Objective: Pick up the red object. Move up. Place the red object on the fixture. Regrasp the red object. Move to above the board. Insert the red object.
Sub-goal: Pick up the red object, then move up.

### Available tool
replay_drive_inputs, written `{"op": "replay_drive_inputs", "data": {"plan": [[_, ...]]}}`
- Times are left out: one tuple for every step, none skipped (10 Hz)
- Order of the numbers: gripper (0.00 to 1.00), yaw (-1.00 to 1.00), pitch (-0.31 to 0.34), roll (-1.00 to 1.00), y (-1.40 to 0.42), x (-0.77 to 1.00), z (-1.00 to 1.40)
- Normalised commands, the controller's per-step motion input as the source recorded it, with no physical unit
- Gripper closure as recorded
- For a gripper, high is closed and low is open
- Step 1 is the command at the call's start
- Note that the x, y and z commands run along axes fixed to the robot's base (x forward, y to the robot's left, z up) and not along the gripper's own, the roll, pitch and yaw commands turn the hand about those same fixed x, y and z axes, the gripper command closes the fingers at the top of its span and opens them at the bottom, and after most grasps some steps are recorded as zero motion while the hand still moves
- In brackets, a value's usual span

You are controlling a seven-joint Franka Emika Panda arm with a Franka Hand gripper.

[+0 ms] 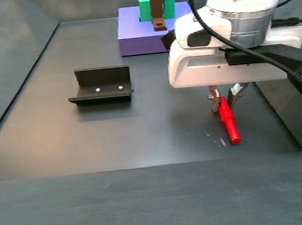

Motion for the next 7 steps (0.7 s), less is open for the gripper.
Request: {"op": "replay_drive_inputs", "data": {"plan": [[1.00, 0.00, 0.000, 0.00, 0.00, 0.00, 0.00], [1.00, 0.00, 0.000, 0.00, 0.00, 0.00, 0.00], [1.00, 0.00, 0.000, 0.00, 0.00, 0.00, 0.00], [1.00, 0.00, 0.000, 0.00, 0.00, 0.00, 0.00], [1.00, 0.00, 0.000, 0.00, 0.00, 0.00, 0.00], [1.00, 0.00, 0.000, 0.00, 0.00, 0.00, 0.00], [1.00, 0.00, 0.000, 0.00, 0.00, 0.00, 0.83]]}}
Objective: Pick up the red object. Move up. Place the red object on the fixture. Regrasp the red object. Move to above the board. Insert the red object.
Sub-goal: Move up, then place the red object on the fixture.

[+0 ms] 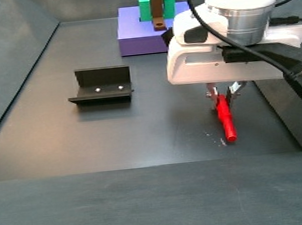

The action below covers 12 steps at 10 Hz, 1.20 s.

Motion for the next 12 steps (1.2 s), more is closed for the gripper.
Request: {"op": "replay_drive_inputs", "data": {"plan": [[1.00, 0.04, 0.056, -0.01, -0.07, -0.07, 0.73], [1.00, 0.03, 0.075, 0.04, -0.06, -0.10, 0.56], [1.00, 0.03, 0.079, 0.13, -0.04, -0.05, 0.23], [1.00, 0.00, 0.000, -0.05, -0.01, 0.00, -0.05], [1.00, 0.00, -0.157, -0.29, -0.12, 0.13, 0.00], [1.00, 0.04, -0.200, -0.31, -0.50, 0.55, 0.02], [1.00, 0.08, -0.149, -0.11, -0.67, 0.68, 0.00], [1.00, 0.07, -0.100, -0.14, -0.62, 0.75, 0.00], [1.00, 0.05, -0.026, -0.19, -0.53, 0.86, 0.00], [1.00, 0.07, 0.000, -0.21, -0.41, 0.92, 0.00], [1.00, 0.11, -0.026, -0.15, -0.36, 0.87, 0.00], [1.00, 0.05, 0.000, -0.17, -0.33, 0.90, 0.00]]}}
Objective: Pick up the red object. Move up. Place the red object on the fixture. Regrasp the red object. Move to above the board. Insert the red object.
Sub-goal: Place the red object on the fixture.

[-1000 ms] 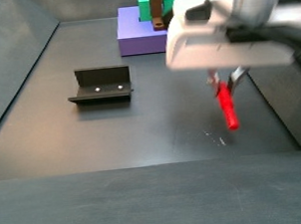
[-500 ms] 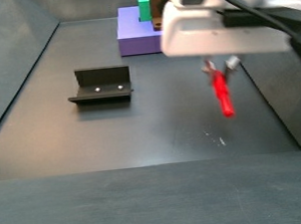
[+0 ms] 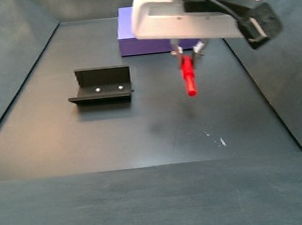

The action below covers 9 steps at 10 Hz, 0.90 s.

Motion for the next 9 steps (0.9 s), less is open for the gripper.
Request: {"op": "replay_drive_inputs", "data": {"plan": [[1.00, 0.00, 0.000, -0.22, -0.33, 0.95, 0.00], [1.00, 0.00, 0.000, -0.26, -0.33, 0.96, 0.00], [1.00, 0.00, 0.000, -0.29, -0.32, 0.97, 0.00], [1.00, 0.00, 0.054, -0.50, -0.23, 0.95, 0.20], [1.00, 0.00, 0.106, -0.68, -0.13, 0.88, 0.32], [1.00, 0.00, 0.100, -0.74, -0.09, 0.82, 0.32], [1.00, 0.00, 0.120, -0.77, -0.08, 0.81, 0.32], [1.00, 0.00, 0.123, -0.82, -0.09, 0.82, 0.29], [1.00, 0.00, 0.131, -0.83, -0.08, 0.83, 0.28]]}}
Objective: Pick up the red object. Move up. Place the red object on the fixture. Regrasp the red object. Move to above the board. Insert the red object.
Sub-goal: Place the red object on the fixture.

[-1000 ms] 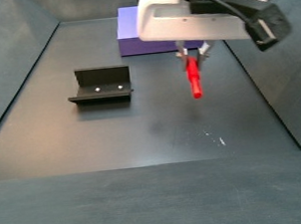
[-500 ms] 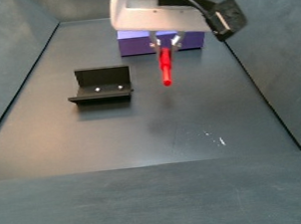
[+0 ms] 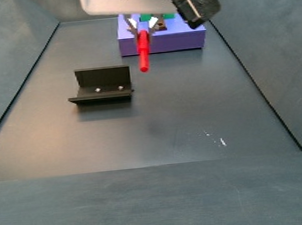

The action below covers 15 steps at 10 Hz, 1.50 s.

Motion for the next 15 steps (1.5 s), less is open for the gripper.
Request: {"op": "replay_drive_inputs", "data": {"plan": [[1.00, 0.00, 0.103, -0.85, -0.06, 0.84, 0.26], [1.00, 0.00, 0.074, -0.84, -0.05, 0.84, 0.25], [1.00, 0.00, 0.077, -0.83, -0.04, 0.83, 0.25], [1.00, 0.00, 0.031, -0.77, -0.05, 0.85, 0.22], [1.00, 0.00, 0.000, -0.57, 0.00, 0.95, 0.00], [1.00, 0.00, -0.086, -0.46, 0.00, 1.00, -0.11], [1.00, 0.00, -0.146, -0.32, 0.00, 1.00, -0.22], [1.00, 0.00, -0.166, -0.25, 0.00, 1.00, -0.26], [1.00, 0.07, -0.046, -0.14, 0.12, 1.00, -0.14], [1.00, 0.29, 0.000, -0.06, 0.21, 0.81, -0.15], [1.00, 0.30, 0.000, -0.11, 0.25, 0.75, -0.23], [1.00, 0.30, -0.006, -0.21, 0.29, 0.68, -0.29], [1.00, 0.22, 0.000, -0.50, 0.18, 0.42, -0.16], [1.00, 0.19, 0.000, -0.73, 0.11, 0.32, -0.01], [1.00, 0.15, 0.000, -0.87, 0.06, 0.28, 0.00]]}}
